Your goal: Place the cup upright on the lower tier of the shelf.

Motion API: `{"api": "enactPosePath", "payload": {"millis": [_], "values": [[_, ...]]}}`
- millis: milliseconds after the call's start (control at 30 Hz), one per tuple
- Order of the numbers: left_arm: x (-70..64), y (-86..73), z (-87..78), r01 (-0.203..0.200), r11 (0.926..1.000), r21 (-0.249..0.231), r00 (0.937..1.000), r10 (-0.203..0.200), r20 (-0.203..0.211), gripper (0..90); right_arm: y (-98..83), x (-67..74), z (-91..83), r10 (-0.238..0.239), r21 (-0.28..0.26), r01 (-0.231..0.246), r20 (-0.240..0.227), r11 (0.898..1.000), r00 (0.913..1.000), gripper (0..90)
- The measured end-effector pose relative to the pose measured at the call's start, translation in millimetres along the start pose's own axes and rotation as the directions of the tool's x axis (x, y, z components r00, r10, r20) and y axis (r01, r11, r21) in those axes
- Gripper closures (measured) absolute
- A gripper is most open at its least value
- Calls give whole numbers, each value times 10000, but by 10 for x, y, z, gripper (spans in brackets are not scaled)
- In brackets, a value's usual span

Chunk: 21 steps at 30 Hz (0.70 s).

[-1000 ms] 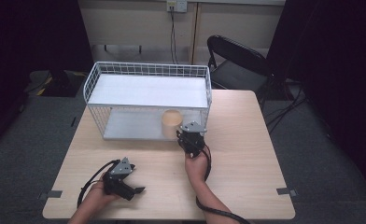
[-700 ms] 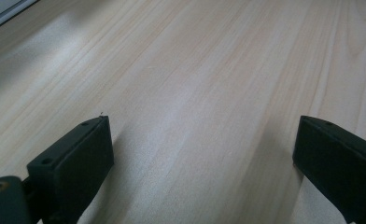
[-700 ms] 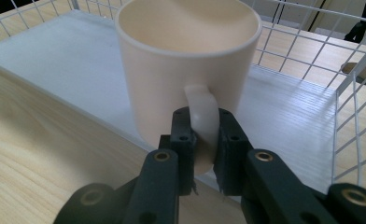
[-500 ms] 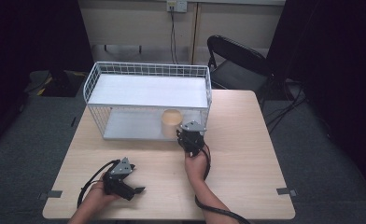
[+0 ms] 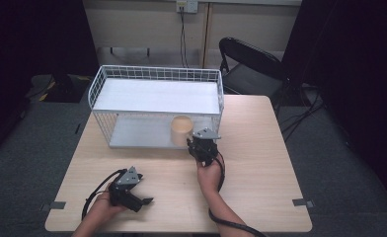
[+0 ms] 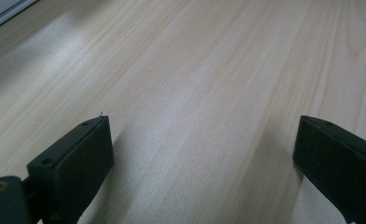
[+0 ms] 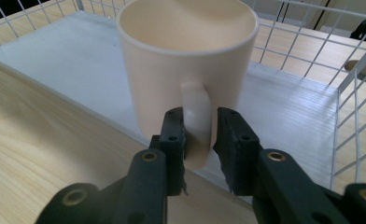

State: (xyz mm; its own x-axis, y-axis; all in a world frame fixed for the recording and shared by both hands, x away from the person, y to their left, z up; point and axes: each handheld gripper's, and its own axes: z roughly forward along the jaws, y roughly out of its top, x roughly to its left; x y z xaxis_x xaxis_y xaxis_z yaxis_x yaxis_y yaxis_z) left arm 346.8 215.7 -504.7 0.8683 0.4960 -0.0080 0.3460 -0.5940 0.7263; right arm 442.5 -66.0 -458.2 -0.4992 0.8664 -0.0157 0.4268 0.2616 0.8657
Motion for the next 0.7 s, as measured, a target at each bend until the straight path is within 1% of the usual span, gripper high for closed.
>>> {"api": "enactPosePath", "payload": {"millis": [33,67,100,167,400,533,567,700], "values": [[0,0,-1,2,10000,9,10000,-2,-4,46,-3,-6,-6,20,-7,-20,-2,10000,10000,709],[0,0,0,4,10000,7,10000,-4,-5,46,-14,-8,-11,71,36,-70,-108,10000,9999,681],[0,0,0,4,10000,7,10000,-4,-5,46,-14,-8,-11,71,36,-70,-108,10000,9999,681],[0,0,-1,2,10000,7,10000,-2,-5,46,-28,8,1,2,94,-1,-188,10000,9998,650],[0,0,0,2,10000,7,10000,-2,-4,46,-22,58,64,-21,186,25,-206,9998,9998,627],[0,0,-1,-4,10000,10,10000,4,-8,46,-2,99,107,-157,196,158,-43,9997,9999,627],[0,0,0,1,10000,6,10000,-1,-5,46,7,113,120,-219,167,217,123,9996,9997,627],[1,0,-1,-3,10000,11,10000,3,-4,46,24,123,143,-204,90,201,276,9998,9994,627]]}}
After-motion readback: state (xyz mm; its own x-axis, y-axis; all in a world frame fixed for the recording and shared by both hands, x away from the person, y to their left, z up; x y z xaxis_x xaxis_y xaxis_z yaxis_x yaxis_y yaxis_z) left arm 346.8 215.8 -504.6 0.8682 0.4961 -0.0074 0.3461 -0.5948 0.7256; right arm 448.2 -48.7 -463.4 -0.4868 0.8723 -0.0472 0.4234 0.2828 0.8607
